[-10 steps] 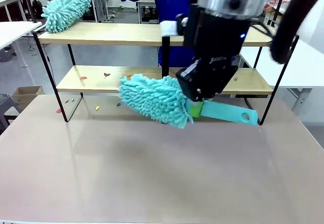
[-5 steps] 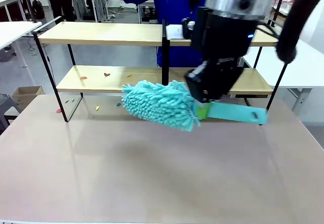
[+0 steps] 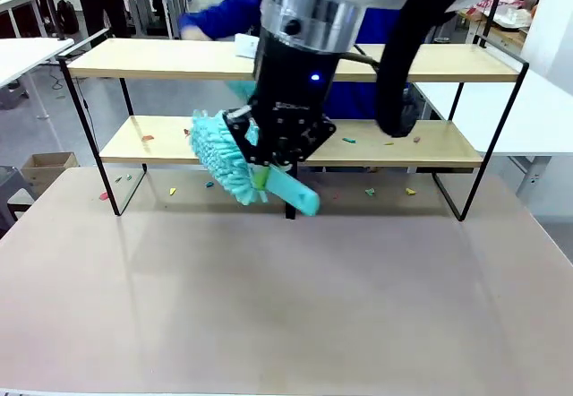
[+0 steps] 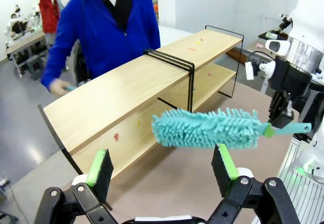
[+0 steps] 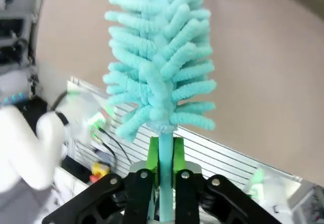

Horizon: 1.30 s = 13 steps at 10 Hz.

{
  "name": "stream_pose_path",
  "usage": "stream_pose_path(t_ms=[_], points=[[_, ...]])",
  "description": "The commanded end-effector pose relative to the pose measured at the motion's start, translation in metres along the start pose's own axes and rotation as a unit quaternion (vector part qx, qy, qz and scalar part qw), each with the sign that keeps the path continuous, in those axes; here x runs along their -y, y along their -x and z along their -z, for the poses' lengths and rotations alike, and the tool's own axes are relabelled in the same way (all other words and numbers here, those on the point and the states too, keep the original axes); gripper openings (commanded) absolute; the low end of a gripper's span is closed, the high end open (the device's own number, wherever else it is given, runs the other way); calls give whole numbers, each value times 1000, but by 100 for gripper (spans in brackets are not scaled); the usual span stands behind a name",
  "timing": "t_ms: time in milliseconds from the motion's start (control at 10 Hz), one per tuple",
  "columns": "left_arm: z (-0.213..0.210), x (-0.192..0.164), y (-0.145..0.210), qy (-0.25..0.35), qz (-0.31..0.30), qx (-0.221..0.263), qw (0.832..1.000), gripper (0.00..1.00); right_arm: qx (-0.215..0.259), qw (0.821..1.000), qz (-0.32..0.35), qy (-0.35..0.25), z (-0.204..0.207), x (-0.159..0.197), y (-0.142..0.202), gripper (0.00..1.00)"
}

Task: Clean the shelves.
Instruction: Clean a randomly selected level of the Shelf with the Duster.

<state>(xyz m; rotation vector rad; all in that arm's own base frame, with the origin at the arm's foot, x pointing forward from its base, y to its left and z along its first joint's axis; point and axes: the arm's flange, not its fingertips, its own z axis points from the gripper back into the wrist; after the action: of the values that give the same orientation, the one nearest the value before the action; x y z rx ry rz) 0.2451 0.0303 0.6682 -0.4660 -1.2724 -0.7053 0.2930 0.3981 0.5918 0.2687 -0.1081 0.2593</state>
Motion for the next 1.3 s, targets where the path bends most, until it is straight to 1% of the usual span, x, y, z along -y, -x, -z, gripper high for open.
stream_pose_path(t_ms=[0, 100, 200, 300, 500, 600, 700, 800, 1000, 1100, 1200], points=[[2, 1, 1, -4, -2, -2, 1000, 100, 40, 994, 103, 3, 6, -8, -10, 12], [2, 1, 1, -4, -2, -2, 1000, 100, 50, 985, 164, -1, 13, -2, -20, 12], [2, 1, 1, -4, -2, -2, 1000, 100, 65, 981, 185, 1, 21, 3, -30, 12], [2, 1, 1, -4, -2, -2, 1000, 100, 81, 978, 194, -14, 27, 4, -40, 12], [2, 1, 1, -4, -2, -2, 1000, 100, 101, 981, 164, -41, 38, 7, -57, 12], [2, 1, 1, -4, -2, -2, 1000, 100, 61, 981, 182, -22, 23, 15, -44, 12], [2, 1, 1, -4, -2, -2, 1000, 100, 61, 981, 182, -22, 23, 15, -44, 12], [2, 1, 1, -4, -2, -2, 1000, 100, 73, 981, 179, -31, 35, 16, -56, 12], [2, 1, 1, -4, -2, -2, 1000, 100, 132, 973, 179, -64, 53, 5, -85, 12], [2, 1, 1, -4, -2, -2, 1000, 100, 147, 971, 174, -66, 60, -1, -96, 12], [2, 1, 1, -4, -2, -2, 1000, 100, 142, 973, 169, -64, 69, -6, -104, 12]])
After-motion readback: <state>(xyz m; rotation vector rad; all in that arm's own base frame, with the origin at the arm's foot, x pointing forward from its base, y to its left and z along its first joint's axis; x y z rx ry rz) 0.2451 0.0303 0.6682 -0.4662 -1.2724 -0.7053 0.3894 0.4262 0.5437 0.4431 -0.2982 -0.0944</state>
